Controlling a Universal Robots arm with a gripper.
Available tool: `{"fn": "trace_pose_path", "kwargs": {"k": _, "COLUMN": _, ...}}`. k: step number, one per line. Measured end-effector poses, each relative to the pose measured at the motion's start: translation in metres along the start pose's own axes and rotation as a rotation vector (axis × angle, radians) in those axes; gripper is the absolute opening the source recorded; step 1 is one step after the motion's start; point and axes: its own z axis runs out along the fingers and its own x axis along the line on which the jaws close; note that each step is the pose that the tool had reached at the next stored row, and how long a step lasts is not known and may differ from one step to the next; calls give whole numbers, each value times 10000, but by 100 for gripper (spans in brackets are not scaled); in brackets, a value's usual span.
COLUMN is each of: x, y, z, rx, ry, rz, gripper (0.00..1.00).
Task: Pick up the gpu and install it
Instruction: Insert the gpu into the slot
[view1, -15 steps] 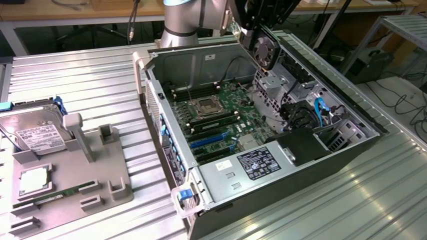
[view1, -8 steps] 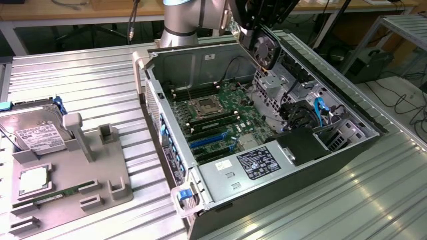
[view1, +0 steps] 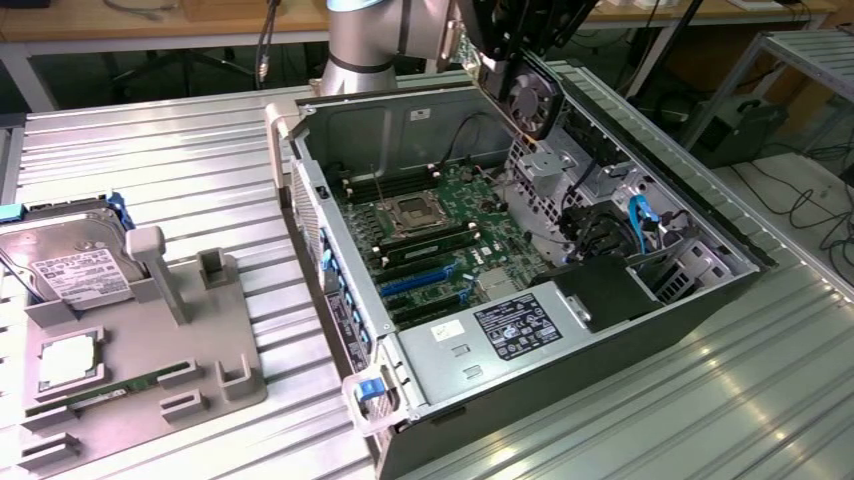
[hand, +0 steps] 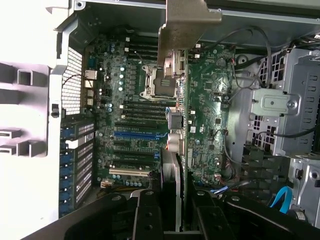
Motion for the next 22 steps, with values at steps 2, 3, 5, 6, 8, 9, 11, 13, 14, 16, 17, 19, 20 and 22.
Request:
{"fn": "trace_pose_path", "kwargs": {"k": 2, "x": 0, "y": 0, "z": 0, "rx": -2, "ry": -1, "rz": -49, "gripper": 28}}
{"fn": "trace_pose_path", "kwargs": {"k": 3, "x": 0, "y": 0, "z": 0, "rx": -2, "ry": -2, "rz": -74, "gripper": 28}}
{"fn": "trace_pose_path", "kwargs": {"k": 5, "x": 0, "y": 0, "z": 0, "rx": -3, "ry": -3, "rz": -127, "gripper": 28}}
{"fn": "trace_pose_path", "kwargs": {"k": 6, "x": 0, "y": 0, "z": 0, "rx": -3, "ry": -3, "rz": -156, "gripper": 28}}
{"fn": "trace_pose_path", "kwargs": {"k": 8, "x": 0, "y": 0, "z": 0, "rx": -5, "ry": -4, "rz": -213, "gripper": 28}}
{"fn": "trace_pose_path", "kwargs": {"k": 9, "x": 0, "y": 0, "z": 0, "rx": -6, "ry": -5, "rz": -245, "gripper": 28}}
{"fn": "trace_pose_path", "kwargs": {"k": 11, "x": 0, "y": 0, "z": 0, "rx": -8, "ry": -6, "rz": -316, "gripper": 28}}
{"fn": "trace_pose_path", "kwargs": {"k": 13, "x": 0, "y": 0, "z": 0, "rx": -9, "ry": -7, "rz": -391, "gripper": 28}}
{"fn": "trace_pose_path", "kwargs": {"k": 14, "x": 0, "y": 0, "z": 0, "rx": -11, "ry": -8, "rz": -420, "gripper": 28}}
{"fn": "trace_pose_path", "kwargs": {"k": 16, "x": 0, "y": 0, "z": 0, "rx": -12, "ry": -9, "rz": -493, "gripper": 28}}
{"fn": "trace_pose_path", "kwargs": {"k": 17, "x": 0, "y": 0, "z": 0, "rx": -14, "ry": -10, "rz": -529, "gripper": 28}}
{"fn": "trace_pose_path", "kwargs": {"k": 19, "x": 0, "y": 0, "z": 0, "rx": -16, "ry": -11, "rz": -613, "gripper": 28}}
{"fn": "trace_pose_path", "kwargs": {"k": 20, "x": 0, "y": 0, "z": 0, "rx": -18, "ry": -13, "rz": -722, "gripper": 28}}
{"fn": "trace_pose_path", "kwargs": {"k": 22, "x": 0, "y": 0, "z": 0, "rx": -33, "ry": -24, "rz": -1338, "gripper": 28}}
